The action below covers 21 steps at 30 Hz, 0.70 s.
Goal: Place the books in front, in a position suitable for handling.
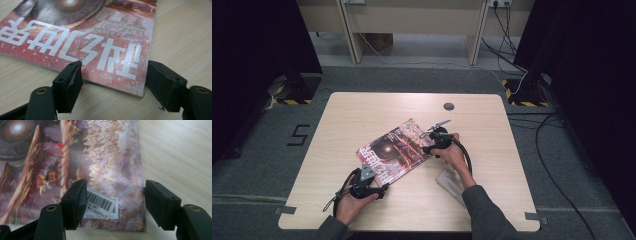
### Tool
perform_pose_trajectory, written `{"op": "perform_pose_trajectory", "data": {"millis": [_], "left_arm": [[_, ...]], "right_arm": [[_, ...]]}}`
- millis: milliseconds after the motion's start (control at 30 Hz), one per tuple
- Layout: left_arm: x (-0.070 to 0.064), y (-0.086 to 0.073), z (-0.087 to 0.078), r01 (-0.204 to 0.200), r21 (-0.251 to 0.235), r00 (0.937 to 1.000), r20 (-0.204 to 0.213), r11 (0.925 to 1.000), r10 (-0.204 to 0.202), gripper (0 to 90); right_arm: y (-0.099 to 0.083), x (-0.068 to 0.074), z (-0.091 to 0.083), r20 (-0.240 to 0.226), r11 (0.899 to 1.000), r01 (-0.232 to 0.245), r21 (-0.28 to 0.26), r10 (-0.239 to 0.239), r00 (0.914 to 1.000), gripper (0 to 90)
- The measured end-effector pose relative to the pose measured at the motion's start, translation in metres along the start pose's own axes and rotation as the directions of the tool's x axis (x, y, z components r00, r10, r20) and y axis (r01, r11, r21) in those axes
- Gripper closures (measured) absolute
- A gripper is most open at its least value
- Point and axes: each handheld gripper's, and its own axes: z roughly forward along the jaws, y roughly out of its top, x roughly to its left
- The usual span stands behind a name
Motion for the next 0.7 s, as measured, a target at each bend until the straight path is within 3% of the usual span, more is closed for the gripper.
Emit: {"op": "perform_pose_trajectory", "data": {"millis": [67, 133, 233, 267, 367, 400, 467, 533, 600, 700], "left_arm": [[0.005, 0.0, 0.0, -0.005, 0.01, 0.9999, -0.015, 0.9999, 0.005, 27.3], [0.012, 0.001, 0.0, 0.014, 0.016, 0.9995, -0.028, 0.9998, -0.014, 26.6], [0.017, 0.001, 0.0, 0.028, 0.02, 0.9987, -0.044, 0.9994, -0.027, 27.3], [0.022, 0.002, 0.0, 0.042, 0.023, 0.9971, -0.064, 0.9989, -0.041, 28.2], [0.027, 0.003, 0.0, 0.057, 0.02, 0.9939, -0.096, 0.9982, -0.055, 29.5], [0.032, 0.004, 0.001, 0.064, 0.011, 0.9898, -0.128, 0.9979, -0.062, 31.2], [0.038, 0.005, 0.002, 0.075, 0.007, 0.9879, -0.137, 0.9972, -0.073, 31.6], [0.04, 0.005, 0.0, 0.11, -0.018, 0.9865, -0.12, 0.9938, -0.111, 31.4], [0.04, 0.005, -0.002, 0.11, -0.028, 0.9866, -0.118, 0.9935, -0.113, 31.0], [0.029, 0.006, -0.011, 0.109, -0.05, 0.9915, -0.066, 0.9928, -0.112, 31.2]], "right_arm": [[-0.002, 0.002, -0.001, -0.002, 1.0, 0.007, 0.005, -0.007, 1.0, 36.2], [-0.007, 0.01, -0.007, 0.0, 0.998, 0.051, 0.023, -0.051, 0.9987, 36.1], [-0.011, 0.018, -0.012, -0.004, 0.997, 0.072, 0.039, -0.071, 0.9974, 35.6], [-0.015, 0.025, -0.016, -0.007, 0.993, 0.102, 0.052, -0.102, 0.9948, 35.5], [-0.019, 0.033, -0.019, -0.013, 0.99, 0.127, 0.065, -0.127, 0.9918, 34.8], [-0.021, 0.042, -0.019, -0.035, 0.976, 0.189, 0.111, -0.186, 0.9819, 33.9], [-0.024, 0.053, -0.019, -0.042, 0.964, 0.232, 0.132, -0.229, 0.9726, 36.6], [-0.023, 0.059, -0.022, -0.064, 0.967, 0.232, 0.106, -0.226, 0.972, 37.9], [-0.019, 0.057, -0.023, -0.079, 0.966, 0.234, 0.109, -0.227, 0.9708, 38.0], [-0.006, 0.044, -0.027, -0.059, 0.983, 0.173, 0.062, -0.17, 0.9837, 36.3]]}}
